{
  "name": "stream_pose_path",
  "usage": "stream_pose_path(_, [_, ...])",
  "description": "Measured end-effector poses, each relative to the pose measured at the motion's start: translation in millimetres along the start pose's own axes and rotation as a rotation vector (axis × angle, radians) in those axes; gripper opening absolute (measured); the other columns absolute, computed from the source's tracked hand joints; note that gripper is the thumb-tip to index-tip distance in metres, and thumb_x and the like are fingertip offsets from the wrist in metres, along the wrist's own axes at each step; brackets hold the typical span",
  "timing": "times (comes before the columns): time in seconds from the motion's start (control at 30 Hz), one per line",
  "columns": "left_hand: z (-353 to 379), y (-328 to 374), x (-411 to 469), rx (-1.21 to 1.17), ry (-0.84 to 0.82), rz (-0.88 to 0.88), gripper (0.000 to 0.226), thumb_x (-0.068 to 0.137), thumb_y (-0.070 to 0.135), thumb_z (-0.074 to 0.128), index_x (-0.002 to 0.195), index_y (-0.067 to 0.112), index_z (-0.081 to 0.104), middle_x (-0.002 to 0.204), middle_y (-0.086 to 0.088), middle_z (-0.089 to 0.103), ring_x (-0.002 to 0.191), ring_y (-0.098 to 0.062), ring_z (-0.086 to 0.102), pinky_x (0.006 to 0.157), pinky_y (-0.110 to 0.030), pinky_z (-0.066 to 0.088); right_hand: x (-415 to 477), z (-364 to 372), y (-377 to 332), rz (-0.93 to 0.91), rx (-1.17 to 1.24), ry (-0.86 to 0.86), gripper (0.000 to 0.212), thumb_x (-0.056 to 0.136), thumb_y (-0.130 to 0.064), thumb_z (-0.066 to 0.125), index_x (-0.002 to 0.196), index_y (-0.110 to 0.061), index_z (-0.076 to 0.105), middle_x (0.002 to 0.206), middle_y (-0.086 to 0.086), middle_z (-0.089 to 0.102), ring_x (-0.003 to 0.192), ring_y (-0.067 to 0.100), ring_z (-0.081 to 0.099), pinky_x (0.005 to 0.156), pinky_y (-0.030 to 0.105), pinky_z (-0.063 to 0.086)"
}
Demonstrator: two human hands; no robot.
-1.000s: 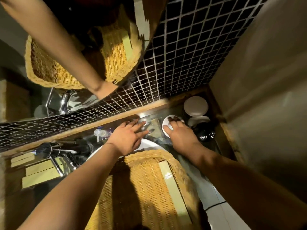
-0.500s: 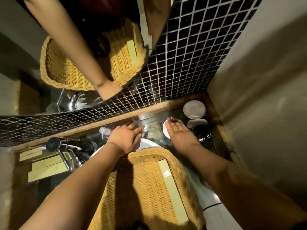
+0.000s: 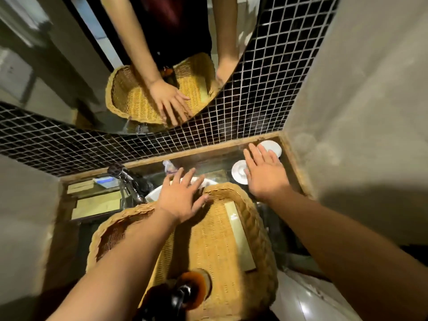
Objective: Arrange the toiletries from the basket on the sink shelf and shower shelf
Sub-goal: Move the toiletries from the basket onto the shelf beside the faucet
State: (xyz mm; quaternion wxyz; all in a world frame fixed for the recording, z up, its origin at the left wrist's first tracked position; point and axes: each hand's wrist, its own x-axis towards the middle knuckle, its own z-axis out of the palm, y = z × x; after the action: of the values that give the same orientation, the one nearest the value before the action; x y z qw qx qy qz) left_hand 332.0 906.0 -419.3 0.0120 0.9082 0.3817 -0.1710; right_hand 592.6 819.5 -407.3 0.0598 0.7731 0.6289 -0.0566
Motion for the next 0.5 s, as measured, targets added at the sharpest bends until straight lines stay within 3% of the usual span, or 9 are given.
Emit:
stream_pose_path(0.2, [-6.2,19.4,-27.8,0.065,0.082,0.257,0.075,0.092,0.075,0.013,0.154,0.036,0.025,0.164,-0.002,0.024,0.149,-0.032,0.018,0.118,-0.055,0.014,-64.3,-17.2,-16.2,0.098,0.03,0.045,0.075,0.097,-0.064,0.01,0.159,-0.022,0.007,0.166,0.005,0.001,0.152,0.024,-0.004,0.122,0.046,0.0])
stream_pose_path(0.37, [-5.0,44.1,-27.2,0.148,-0.033,0.564,0.069,0.094,0.068,0.03,0.155,0.038,0.02,0.163,-0.002,0.027,0.148,-0.03,0.023,0.118,-0.053,0.019,-110.8,-18.3,-20.0,0.127,0.024,0.045,0.079,0.094,-0.069,0.002,0.159,-0.024,0.002,0.166,0.006,-0.001,0.152,0.024,-0.005,0.122,0.046,0.002])
stream_pose_path(0.5, [0.9,73.5,-17.6,0.21,-0.118,0.69,0.068,0.093,0.057,0.048,0.153,0.041,0.02,0.161,-0.003,0.029,0.143,-0.032,0.031,0.114,-0.052,0.026,-141.9,-10.2,-14.3,0.192,0.058,0.026,0.071,0.098,-0.06,0.007,0.159,-0.025,0.001,0.166,0.004,-0.002,0.152,0.023,-0.006,0.122,0.047,0.002])
